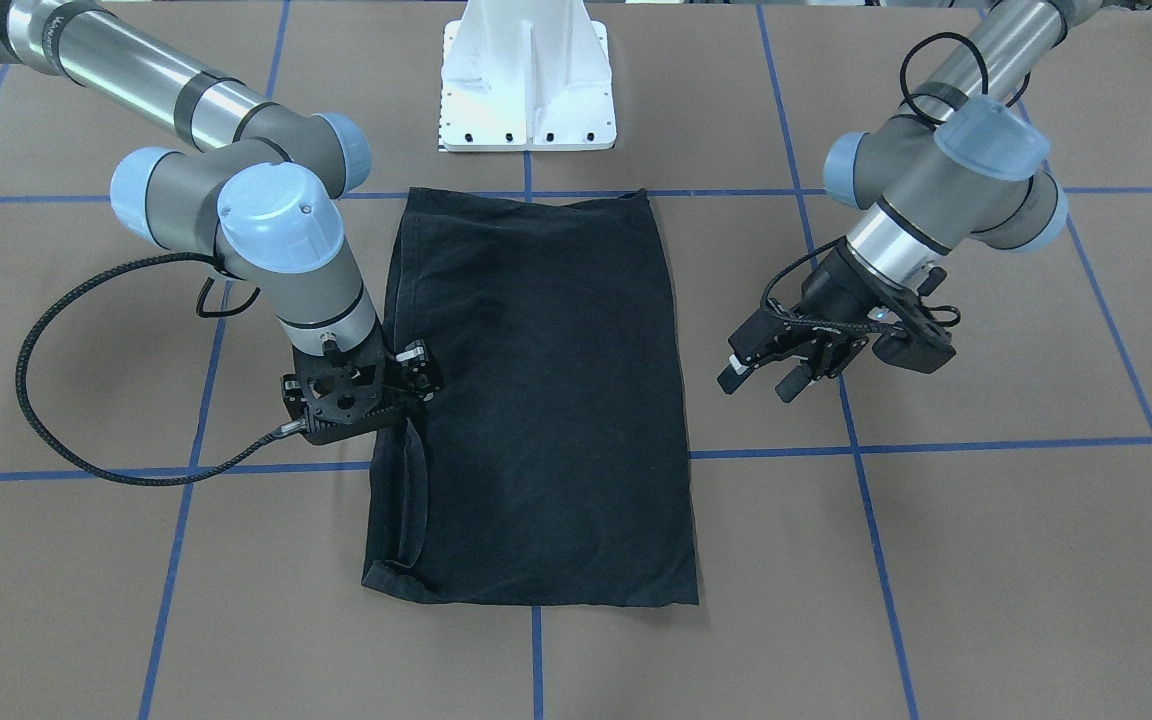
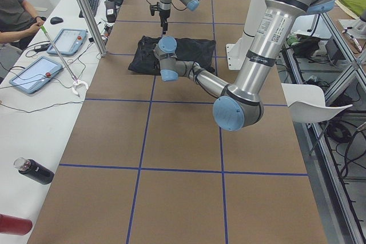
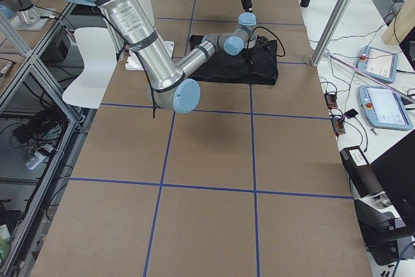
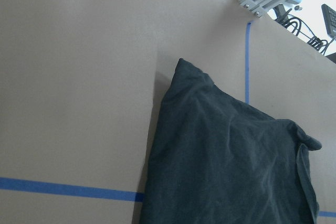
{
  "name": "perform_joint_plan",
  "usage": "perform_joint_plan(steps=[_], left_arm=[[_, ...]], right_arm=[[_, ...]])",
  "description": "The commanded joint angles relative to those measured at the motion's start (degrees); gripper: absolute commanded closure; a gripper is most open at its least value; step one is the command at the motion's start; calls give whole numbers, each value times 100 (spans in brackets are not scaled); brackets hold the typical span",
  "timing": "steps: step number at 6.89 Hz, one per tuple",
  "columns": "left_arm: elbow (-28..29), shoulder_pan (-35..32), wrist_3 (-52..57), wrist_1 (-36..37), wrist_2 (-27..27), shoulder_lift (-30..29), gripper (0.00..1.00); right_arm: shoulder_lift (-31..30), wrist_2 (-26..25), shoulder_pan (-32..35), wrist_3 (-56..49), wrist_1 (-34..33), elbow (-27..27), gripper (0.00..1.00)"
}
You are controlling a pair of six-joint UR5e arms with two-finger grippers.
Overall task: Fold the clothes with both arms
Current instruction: 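Lift the right gripper off the far corner and draw it back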
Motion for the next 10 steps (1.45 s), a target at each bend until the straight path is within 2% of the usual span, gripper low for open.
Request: perform_joint_plan(steps=[1, 2, 3, 7, 10], left_arm=[[-232, -30, 7, -8, 17, 28, 0], [-267, -39, 7, -8, 26, 36, 0], [-303, -39, 7, -8, 26, 28, 0], [-373, -39, 7, 1, 26, -7, 0], [-434, -39, -2, 1, 18, -7, 0]], right_arm=[[171, -4, -23, 6, 642, -785, 0], [319, -4, -40, -2, 908, -1233, 0], [407, -4, -75, -3, 920, -1342, 0], [400, -13, -164, -11, 920, -1466, 0], [277, 49, 108, -273, 867, -1527, 0]])
